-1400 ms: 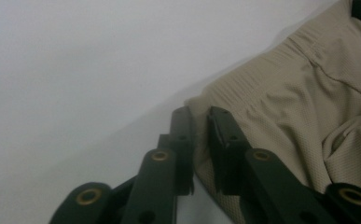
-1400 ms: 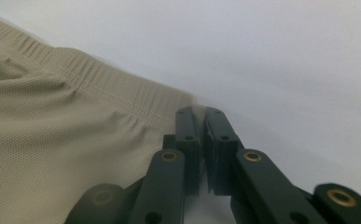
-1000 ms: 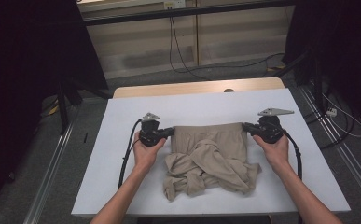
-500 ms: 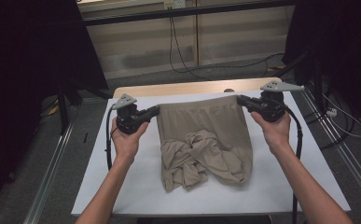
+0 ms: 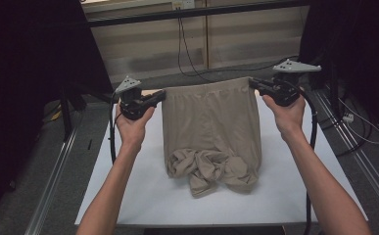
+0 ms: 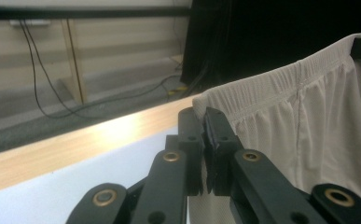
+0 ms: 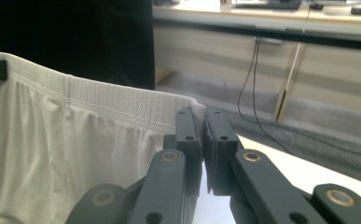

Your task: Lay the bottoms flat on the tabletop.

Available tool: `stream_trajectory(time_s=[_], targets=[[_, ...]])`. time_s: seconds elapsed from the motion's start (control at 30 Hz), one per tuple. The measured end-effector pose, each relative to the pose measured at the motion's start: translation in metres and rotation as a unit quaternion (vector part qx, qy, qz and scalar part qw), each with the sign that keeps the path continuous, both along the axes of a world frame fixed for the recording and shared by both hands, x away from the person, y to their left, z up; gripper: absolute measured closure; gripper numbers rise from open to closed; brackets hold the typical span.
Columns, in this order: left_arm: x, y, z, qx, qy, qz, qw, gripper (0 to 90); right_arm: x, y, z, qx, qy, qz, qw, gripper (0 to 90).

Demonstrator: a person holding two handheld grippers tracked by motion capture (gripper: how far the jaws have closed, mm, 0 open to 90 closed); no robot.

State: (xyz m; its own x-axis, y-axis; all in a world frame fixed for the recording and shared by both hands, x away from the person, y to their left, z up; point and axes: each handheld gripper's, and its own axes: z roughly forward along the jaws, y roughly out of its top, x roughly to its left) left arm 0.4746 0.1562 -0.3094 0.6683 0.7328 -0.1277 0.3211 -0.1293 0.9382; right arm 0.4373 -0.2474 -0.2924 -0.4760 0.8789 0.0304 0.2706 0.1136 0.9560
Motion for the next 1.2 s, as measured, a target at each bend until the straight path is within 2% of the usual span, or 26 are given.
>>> stream_trajectory(time_s=[0.1, 0.2, 0.27, 0.4, 0.43, 0.53, 0.77, 0.8, 0.93, 1.07, 1.17, 1.2], targets=[[0.009, -0.003, -0.009, 0.004, 0.010, 0.004, 0.9999, 86.6, 0.016, -0.001, -0.013, -0.001, 0.020, -0.005, 0.9998, 85.7], [0.018, -0.005, -0.016, 0.011, 0.019, 0.005, 0.9997, 86.6, 0.027, 0.001, -0.021, -0.003, 0.031, -0.016, 0.9994, 85.7], [0.023, -0.006, -0.020, 0.028, 0.021, 0.006, 0.9994, 86.6, 0.033, 0.001, -0.026, -0.006, 0.039, -0.019, 0.9990, 85.7], [0.029, -0.007, -0.029, 0.025, 0.032, 0.008, 0.9992, 86.5, 0.040, 0.002, -0.036, -0.006, 0.050, -0.022, 0.9985, 85.7], [0.032, -0.007, -0.032, 0.015, 0.038, 0.008, 0.9991, 86.5, 0.041, 0.002, -0.038, -0.006, 0.052, -0.023, 0.9984, 85.7], [0.037, -0.011, -0.040, 0.022, 0.040, 0.017, 0.9988, 86.5, 0.046, 0.001, -0.045, -0.003, 0.059, -0.028, 0.9978, 85.6], [0.054, -0.017, -0.046, 0.026, 0.039, 0.026, 0.9986, 86.5, 0.057, 0.001, -0.055, -0.002, 0.063, -0.044, 0.9970, 85.7], [0.057, -0.018, -0.047, 0.020, 0.042, 0.027, 0.9985, 86.4, 0.058, 0.000, -0.056, 0.000, 0.064, -0.047, 0.9969, 85.8], [0.063, -0.024, -0.050, 0.030, 0.045, 0.038, 0.9978, 86.5, 0.062, -0.001, -0.060, -0.002, 0.061, -0.055, 0.9966, 85.8], [0.068, -0.032, -0.054, 0.029, 0.042, 0.032, 0.9982, 86.4, 0.067, -0.005, -0.065, -0.008, 0.066, -0.066, 0.9956, 85.8], [0.074, -0.036, -0.063, 0.039, 0.048, 0.029, 0.9977, 86.0, 0.072, -0.008, -0.070, -0.006, 0.072, -0.071, 0.9948, 85.7], [0.075, -0.038, -0.066, 0.048, 0.047, 0.036, 0.9971, 85.0, 0.074, -0.008, -0.073, -0.008, 0.076, -0.075, 0.9943, 85.6]])
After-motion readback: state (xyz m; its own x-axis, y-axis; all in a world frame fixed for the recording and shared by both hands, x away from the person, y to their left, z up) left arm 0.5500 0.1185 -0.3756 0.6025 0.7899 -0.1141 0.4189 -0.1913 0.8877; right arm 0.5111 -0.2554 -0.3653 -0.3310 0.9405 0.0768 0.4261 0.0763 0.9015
